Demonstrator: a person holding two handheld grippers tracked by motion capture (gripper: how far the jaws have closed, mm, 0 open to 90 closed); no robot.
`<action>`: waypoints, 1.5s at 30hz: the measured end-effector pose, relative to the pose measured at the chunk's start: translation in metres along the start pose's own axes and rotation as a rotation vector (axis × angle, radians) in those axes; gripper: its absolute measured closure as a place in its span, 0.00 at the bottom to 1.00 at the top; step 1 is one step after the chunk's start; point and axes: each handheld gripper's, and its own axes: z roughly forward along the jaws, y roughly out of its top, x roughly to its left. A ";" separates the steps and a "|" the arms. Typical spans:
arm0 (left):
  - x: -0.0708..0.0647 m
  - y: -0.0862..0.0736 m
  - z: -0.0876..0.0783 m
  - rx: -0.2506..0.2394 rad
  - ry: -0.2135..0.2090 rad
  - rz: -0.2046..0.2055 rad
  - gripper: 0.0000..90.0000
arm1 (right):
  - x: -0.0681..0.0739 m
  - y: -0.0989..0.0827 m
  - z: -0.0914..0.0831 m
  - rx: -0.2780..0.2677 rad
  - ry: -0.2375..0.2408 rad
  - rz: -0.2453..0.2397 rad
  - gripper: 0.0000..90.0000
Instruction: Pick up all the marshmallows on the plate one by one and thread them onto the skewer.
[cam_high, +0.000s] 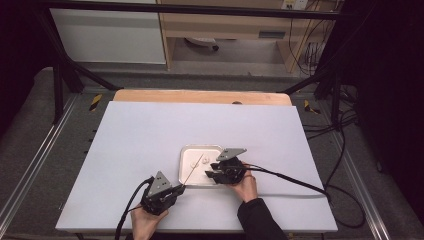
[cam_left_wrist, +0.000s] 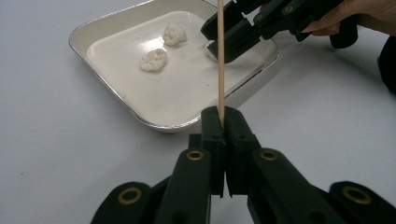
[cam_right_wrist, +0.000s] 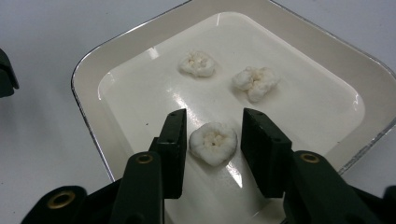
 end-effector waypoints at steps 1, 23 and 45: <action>0.000 0.000 0.000 -0.002 -0.001 0.001 0.97 | 0.000 0.000 0.000 -0.002 0.001 -0.007 0.73; -0.010 0.004 0.004 -0.023 -0.028 0.037 0.98 | -0.014 0.025 -0.076 -0.177 0.185 0.216 0.77; -0.020 0.007 0.005 -0.057 -0.053 0.067 0.98 | -0.022 0.039 -0.102 -0.313 0.335 0.333 0.79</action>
